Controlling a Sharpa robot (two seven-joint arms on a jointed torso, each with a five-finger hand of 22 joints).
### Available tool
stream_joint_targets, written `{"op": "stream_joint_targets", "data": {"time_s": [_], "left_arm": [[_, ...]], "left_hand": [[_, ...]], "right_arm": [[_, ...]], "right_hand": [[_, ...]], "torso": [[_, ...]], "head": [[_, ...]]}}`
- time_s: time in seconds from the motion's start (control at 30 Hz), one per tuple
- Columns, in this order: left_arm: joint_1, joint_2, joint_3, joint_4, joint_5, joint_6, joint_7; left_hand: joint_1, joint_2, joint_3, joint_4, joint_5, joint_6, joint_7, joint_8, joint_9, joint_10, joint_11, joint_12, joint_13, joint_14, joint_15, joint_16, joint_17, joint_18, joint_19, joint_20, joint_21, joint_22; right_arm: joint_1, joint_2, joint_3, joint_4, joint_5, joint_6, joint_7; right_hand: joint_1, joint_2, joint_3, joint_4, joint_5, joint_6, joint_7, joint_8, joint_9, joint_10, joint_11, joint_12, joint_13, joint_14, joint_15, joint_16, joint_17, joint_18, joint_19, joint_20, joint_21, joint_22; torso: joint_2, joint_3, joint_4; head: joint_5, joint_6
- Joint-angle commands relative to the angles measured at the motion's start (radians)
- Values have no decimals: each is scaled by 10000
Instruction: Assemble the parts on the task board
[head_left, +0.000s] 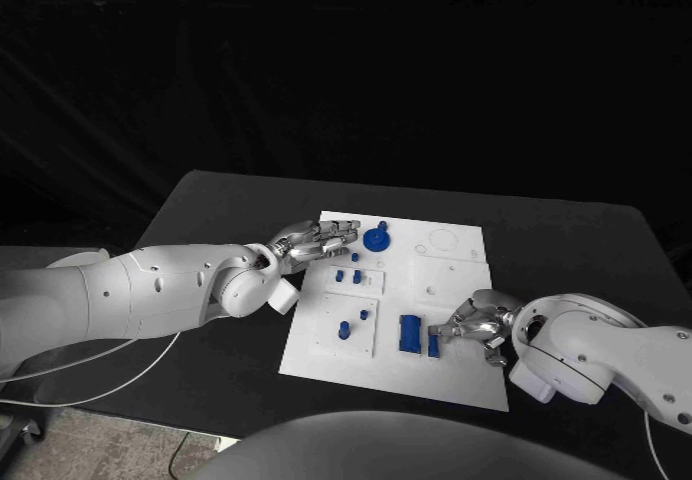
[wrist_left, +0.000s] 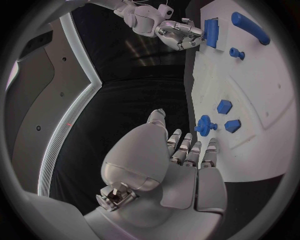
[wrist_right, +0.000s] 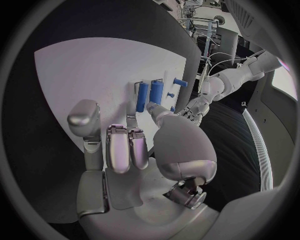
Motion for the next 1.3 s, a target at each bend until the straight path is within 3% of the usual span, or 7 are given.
{"op": "stream_joint_targets", "data": {"time_s": [0.03,0.63,0.8,1.0,1.13,1.2,1.3], "left_arm": [[-16,32,5,-7,10,243,12],[-36,-53,6,109,10,153,253],[-34,-205,16,379,10,-124,869],[11,-475,40,814,-29,-703,1628],[113,-689,51,1092,-104,-1165,2013],[149,-776,54,1199,-140,-1330,2136],[196,-917,57,1401,-264,-1679,2396]], "left_hand": [[87,-48,36,7,48,21,44,42,15,11,58,48,15,28,56,34,17,90,83,1,42,11],[93,-46,46,3,52,47,53,47,18,15,72,52,16,39,73,43,19,85,106,6,58,25],[72,-135,4,11,34,96,-4,61,23,38,83,77,19,39,71,48,18,83,158,2,92,52],[-126,-260,-156,73,-4,305,-79,117,45,146,-48,206,36,8,-90,46,11,102,187,-68,111,47],[-268,-280,-253,82,-65,503,-137,168,61,250,-163,318,45,-17,-245,42,6,115,124,-171,72,-4],[-311,-288,-286,85,-91,541,-153,176,62,268,-198,325,44,-43,-301,31,0,113,73,-214,40,-42],[-487,-277,-400,95,-190,646,-231,190,61,288,-340,313,41,-141,-494,-15,-19,112,-101,-431,-75,-170]], "right_arm": [[-9,-16,0,18,-137,-53,82],[9,-469,10,285,-93,-913,670],[254,-877,22,508,543,-1900,1696],[567,-1178,25,582,2008,-3218,3574],[684,-1227,24,532,3724,-3802,5490],[707,-1232,23,507,4387,-3925,6251],[729,-1235,21,437,5446,-3967,7633]], "right_hand": [[-105,-12,-89,69,130,-17,22,17,20,1031,85,-2,2633,603,77,-52,3,179,-56,17,-42,1063],[-543,195,-805,737,-419,52,-73,394,276,1031,10,-2,2633,619,19,-7,71,182,-35,-23,-47,1068],[-2159,640,-1778,1520,45,171,-167,723,478,1031,-56,-2,2633,609,-39,-16,40,194,-48,-81,-94,1061],[-3416,1448,-2856,1517,-947,232,-187,1037,693,788,-75,-228,2381,37,-18,-1385,-2155,578,-853,-52,-2924,369],[-3248,1840,-3500,1538,-1246,-83,134,860,485,-2587,453,-3445,-649,-2303,497,-5495,-7065,807,-2594,334,-5889,-818],[-3074,1968,-3691,1469,-1249,-502,432,615,297,-5228,662,-5984,-2831,-3269,836,-6681,-7736,623,-3323,684,-6605,-1334],[-2516,2126,-4282,1427,-1263,-1061,1116,332,-239,-6810,1382,-8287,-4796,-4507,1758,-8975,-9012,561,-5130,1420,-7490,-3073]], "torso": [[4,0,-2],[1,1,1],[-24,0,-19],[-134,19,-38],[-225,31,-83],[-250,31,-102],[-295,32,-124]], "head": [[14,2],[84,2],[89,2],[114,2],[103,2],[87,2],[74,2]]}}
